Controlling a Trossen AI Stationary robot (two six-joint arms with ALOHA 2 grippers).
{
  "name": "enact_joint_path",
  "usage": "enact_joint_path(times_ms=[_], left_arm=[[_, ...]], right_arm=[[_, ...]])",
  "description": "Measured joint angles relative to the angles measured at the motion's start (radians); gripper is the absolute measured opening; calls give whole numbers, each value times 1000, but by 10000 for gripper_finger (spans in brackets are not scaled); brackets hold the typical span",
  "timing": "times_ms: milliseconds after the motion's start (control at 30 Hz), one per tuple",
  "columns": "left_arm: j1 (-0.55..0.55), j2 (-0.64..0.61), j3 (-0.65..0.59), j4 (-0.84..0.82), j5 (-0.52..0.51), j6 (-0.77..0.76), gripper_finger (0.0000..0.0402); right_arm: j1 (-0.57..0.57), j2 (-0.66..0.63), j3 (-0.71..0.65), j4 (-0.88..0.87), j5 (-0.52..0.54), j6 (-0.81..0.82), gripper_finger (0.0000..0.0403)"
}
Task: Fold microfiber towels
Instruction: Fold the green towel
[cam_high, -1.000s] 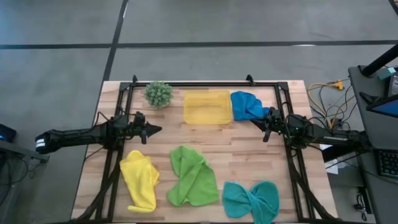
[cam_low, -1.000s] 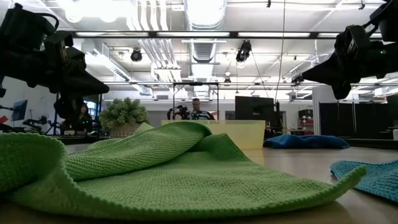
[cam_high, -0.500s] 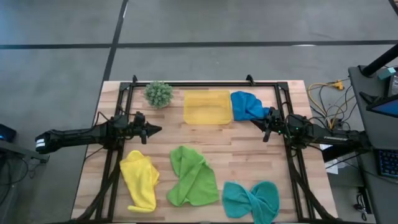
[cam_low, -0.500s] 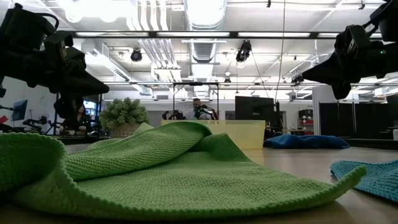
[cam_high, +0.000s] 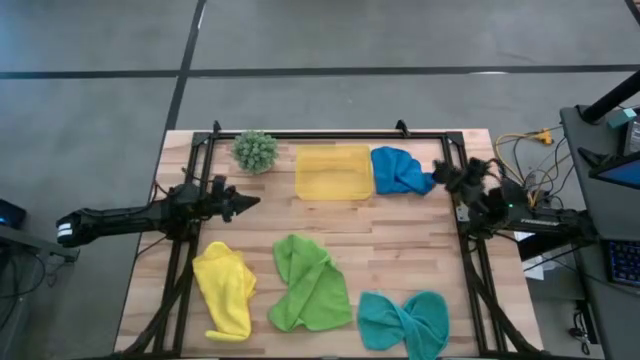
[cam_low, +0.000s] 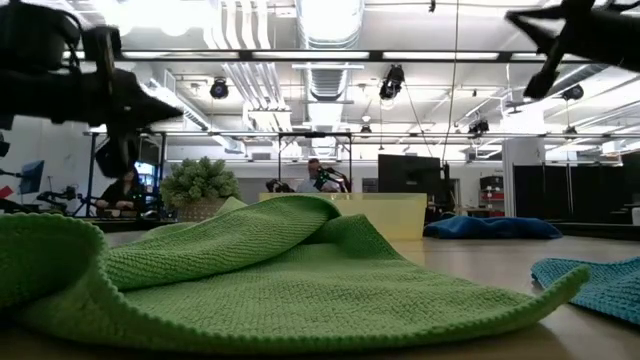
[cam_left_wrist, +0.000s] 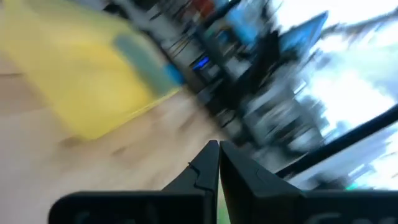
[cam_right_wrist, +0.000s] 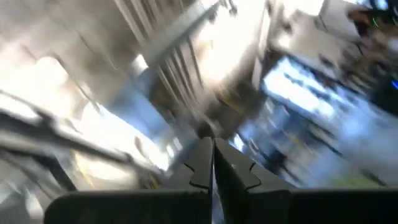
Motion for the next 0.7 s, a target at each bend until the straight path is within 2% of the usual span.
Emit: enact_joint_path(times_ms=[100,200,267,333,400,433,500,567,633,700], left_arm=[[0,0,0,173,-9,-125,0],[0,10,0,468,-107,-114,0],[0,26,0,745,-192,-13,0],[0,47,15,997,-227,166,0],[0,63,77,1136,-214,323,0],[0,62,109,1144,-209,354,0],[0,59,201,1051,-191,387,0],[0,54,316,830,-103,433,0],[0,52,459,495,0,491,0],[0,64,624,127,67,574,0]], right_arm=[[0,21,0,208,11,-4,9],[0,75,13,399,7,-70,9],[0,128,75,465,-20,-148,9],[0,200,174,462,-75,-228,9],[0,301,301,421,-167,-326,9],[0,352,365,397,-210,-388,9],[0,451,501,359,-242,-531,9],[0,540,638,322,-242,-625,9],[0,602,766,254,-238,-669,9],[0,644,891,118,-283,-686,9]])
